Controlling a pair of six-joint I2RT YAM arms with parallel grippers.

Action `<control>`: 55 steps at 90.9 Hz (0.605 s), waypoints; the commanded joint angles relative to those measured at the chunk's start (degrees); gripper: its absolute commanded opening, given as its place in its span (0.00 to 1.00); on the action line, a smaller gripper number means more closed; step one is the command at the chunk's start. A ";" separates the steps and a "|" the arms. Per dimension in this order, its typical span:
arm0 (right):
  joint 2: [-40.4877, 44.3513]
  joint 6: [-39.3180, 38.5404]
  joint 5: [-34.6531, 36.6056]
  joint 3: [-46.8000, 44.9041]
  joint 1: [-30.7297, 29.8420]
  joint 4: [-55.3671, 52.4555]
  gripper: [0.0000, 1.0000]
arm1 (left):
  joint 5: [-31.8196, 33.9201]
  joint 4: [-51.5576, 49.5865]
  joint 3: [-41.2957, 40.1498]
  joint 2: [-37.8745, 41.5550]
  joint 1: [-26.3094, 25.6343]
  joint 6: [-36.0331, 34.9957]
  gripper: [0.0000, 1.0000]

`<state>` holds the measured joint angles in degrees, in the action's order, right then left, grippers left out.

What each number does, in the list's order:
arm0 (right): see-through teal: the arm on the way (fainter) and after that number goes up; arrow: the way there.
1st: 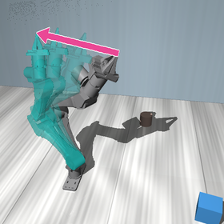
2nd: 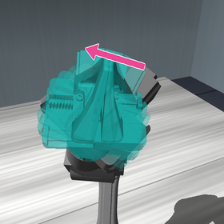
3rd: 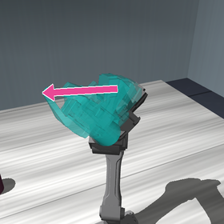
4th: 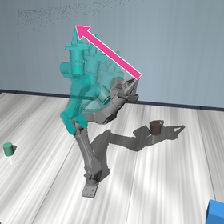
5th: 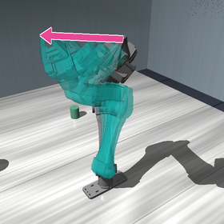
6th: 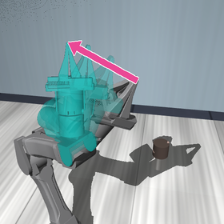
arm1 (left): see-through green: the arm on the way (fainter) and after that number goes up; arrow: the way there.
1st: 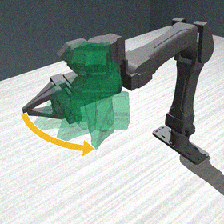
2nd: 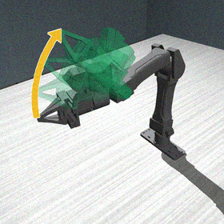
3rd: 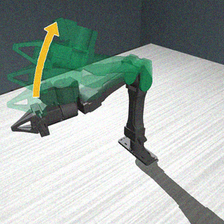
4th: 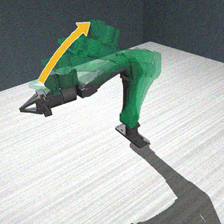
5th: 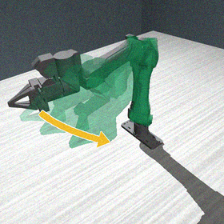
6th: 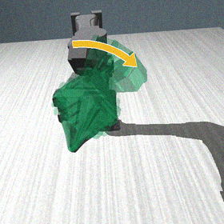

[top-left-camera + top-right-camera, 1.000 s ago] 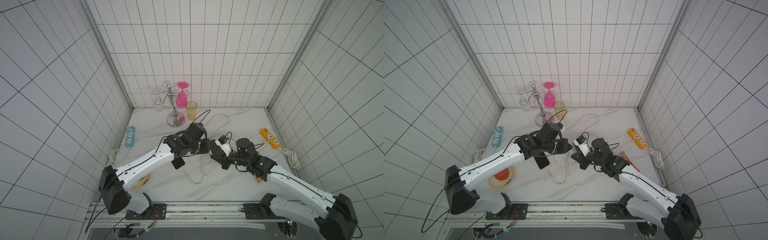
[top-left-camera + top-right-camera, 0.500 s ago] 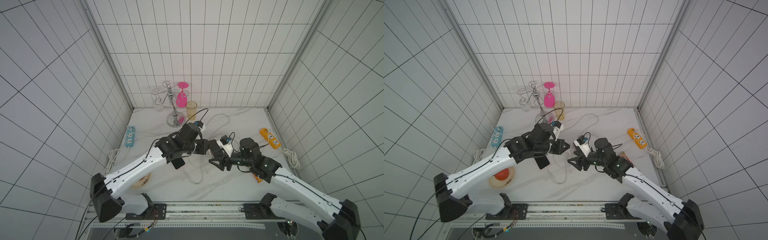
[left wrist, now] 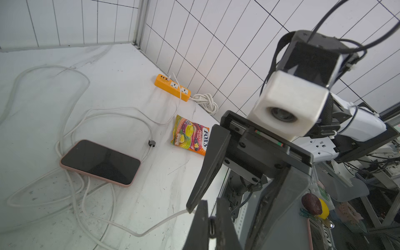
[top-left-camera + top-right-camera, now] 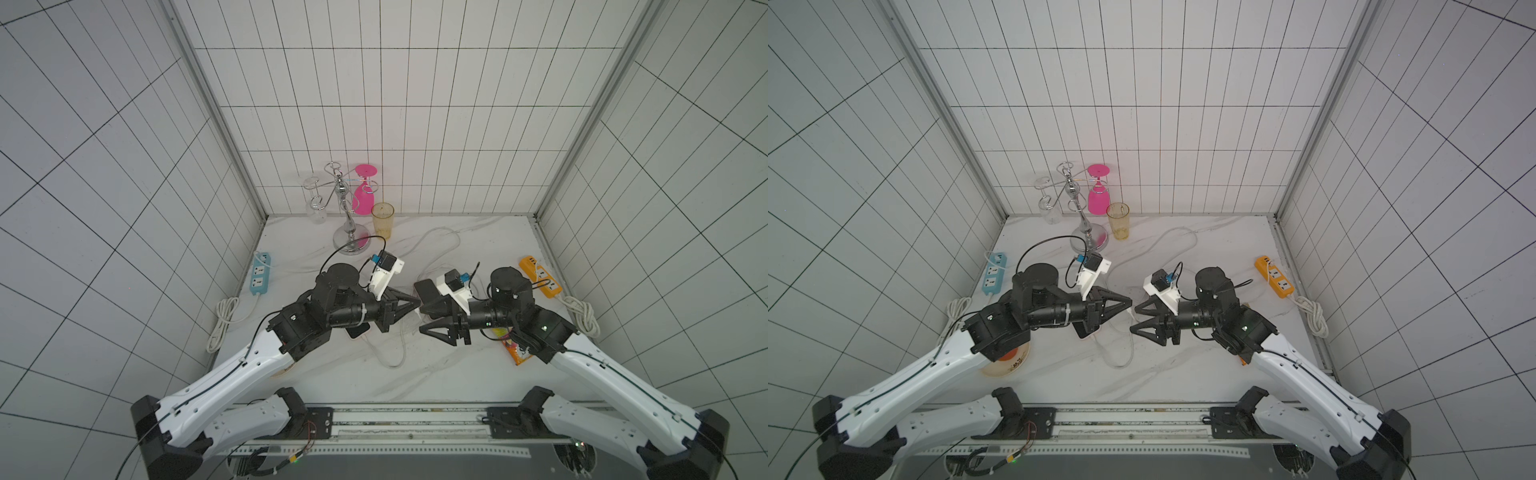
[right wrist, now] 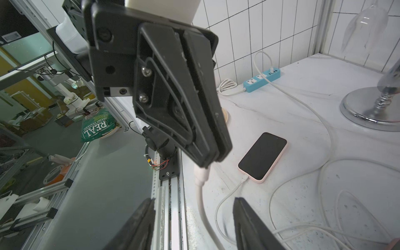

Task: Plug the charging cable into the phone
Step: Pick up the charging cable from the center of the board.

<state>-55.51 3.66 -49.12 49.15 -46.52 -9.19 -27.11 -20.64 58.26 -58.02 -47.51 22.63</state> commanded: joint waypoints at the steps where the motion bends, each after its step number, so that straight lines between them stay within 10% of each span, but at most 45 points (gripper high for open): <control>1: -1.75 1.80 -4.88 2.67 -0.06 0.09 0.47 | -4.73 3.64 -0.34 -0.47 0.31 -1.56 0.00; 24: -2.25 4.68 -6.83 2.18 0.15 2.78 0.20 | -6.15 4.47 -1.35 -0.35 0.48 -1.34 0.00; 55: -2.36 9.17 -9.94 1.30 1.92 7.71 0.17 | -8.02 6.29 -2.66 0.05 0.91 -0.58 0.00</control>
<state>-58.02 11.11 -56.47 50.04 -45.34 -4.60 -33.80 -16.51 56.42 -58.59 -47.09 22.06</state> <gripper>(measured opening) 0.175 0.074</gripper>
